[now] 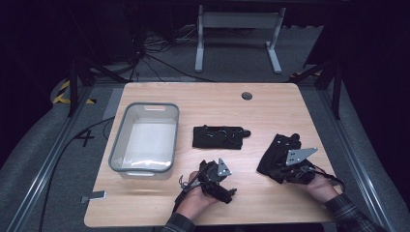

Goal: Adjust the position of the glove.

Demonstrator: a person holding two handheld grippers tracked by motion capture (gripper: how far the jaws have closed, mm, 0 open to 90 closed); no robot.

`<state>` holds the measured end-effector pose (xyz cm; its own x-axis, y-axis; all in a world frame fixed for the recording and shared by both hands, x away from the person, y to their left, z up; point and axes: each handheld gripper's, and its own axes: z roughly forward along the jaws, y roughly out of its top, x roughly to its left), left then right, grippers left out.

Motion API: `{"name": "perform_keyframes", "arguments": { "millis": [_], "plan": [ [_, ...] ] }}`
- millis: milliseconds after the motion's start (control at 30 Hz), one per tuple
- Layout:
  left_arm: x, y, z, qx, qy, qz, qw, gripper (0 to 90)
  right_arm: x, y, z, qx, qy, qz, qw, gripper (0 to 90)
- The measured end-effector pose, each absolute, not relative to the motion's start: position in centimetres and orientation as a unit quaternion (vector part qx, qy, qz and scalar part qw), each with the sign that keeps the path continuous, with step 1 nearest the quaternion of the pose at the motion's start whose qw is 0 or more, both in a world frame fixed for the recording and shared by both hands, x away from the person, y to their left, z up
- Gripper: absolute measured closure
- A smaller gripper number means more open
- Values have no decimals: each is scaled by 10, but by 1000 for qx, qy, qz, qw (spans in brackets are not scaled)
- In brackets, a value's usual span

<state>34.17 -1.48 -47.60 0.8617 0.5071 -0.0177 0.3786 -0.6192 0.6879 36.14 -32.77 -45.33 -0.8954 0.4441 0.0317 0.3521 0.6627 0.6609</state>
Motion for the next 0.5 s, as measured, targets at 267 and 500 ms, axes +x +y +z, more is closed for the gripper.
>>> {"name": "perform_keyframes", "arguments": {
  "millis": [267,500],
  "plan": [
    [342,-15,-476,895,247,89,360,1,347,-314,-453,199,916,344,58,900],
    [342,-15,-476,895,248,90,360,1,336,-305,-452,178,921,344,47,900]
  ]
}}
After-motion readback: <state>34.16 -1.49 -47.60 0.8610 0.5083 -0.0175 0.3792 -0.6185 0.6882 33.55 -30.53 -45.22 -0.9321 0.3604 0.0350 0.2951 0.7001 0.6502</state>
